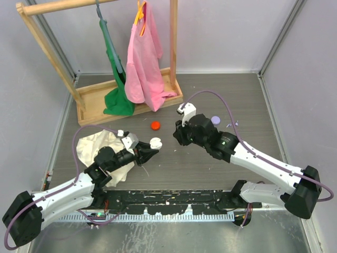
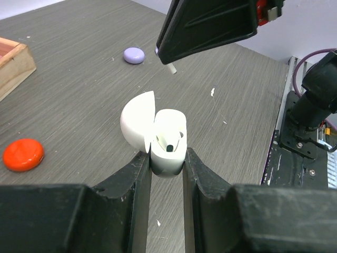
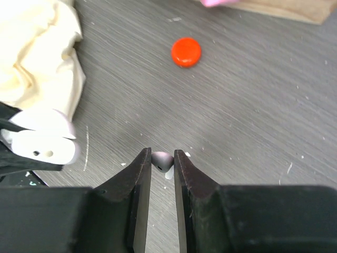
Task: Insert the wireless bluetooth earbuds into the charging case
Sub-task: Pick up the earbud from the center of the board, then place the earbud in the charging case.
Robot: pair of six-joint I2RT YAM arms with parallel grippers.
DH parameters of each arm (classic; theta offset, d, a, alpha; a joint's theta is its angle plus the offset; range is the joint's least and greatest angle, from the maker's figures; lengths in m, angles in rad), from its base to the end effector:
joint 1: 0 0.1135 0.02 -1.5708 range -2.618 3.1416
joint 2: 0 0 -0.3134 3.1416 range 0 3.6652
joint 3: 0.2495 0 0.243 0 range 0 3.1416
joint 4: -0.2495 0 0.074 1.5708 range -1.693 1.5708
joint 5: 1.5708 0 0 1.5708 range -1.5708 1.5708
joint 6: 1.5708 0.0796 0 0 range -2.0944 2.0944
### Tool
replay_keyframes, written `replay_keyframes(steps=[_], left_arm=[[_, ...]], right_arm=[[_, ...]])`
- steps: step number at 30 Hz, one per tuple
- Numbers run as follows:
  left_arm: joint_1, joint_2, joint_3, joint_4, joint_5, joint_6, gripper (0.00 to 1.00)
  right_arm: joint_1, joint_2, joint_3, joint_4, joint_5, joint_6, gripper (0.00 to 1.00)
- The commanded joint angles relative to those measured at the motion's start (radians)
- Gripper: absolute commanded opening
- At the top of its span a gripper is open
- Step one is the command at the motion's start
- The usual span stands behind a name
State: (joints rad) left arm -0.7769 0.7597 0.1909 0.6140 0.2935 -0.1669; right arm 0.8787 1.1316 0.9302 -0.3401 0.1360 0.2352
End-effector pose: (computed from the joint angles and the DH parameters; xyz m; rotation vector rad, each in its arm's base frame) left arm 0.1076 -0.1381 0.2598 0.7122 1.4431 -0.9658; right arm 0.1745 0.1936 0.3301 -0.6011 2.0650 0.5181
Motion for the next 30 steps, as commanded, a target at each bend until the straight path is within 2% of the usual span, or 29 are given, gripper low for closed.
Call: replay_keyframes(steps=[1, 14, 30], left_arm=[[0.0, -0.013, 0.022, 0.061, 0.017, 0.019, 0.0], [0.0, -0.041, 0.007, 0.081, 0.022, 0.011, 0.0], [0.001, -0.058, -0.008, 0.119, 0.056, 0.0, 0.0]], right_arm=[[0.035, -0.068, -0.025, 0.181, -0.021, -0.058, 0.22], [0.186, -0.142, -0.12, 0.438, -0.079, -0.123, 0.22], [0.226, -0.142, -0.227, 0.684, -0.085, -0.126, 0.22]])
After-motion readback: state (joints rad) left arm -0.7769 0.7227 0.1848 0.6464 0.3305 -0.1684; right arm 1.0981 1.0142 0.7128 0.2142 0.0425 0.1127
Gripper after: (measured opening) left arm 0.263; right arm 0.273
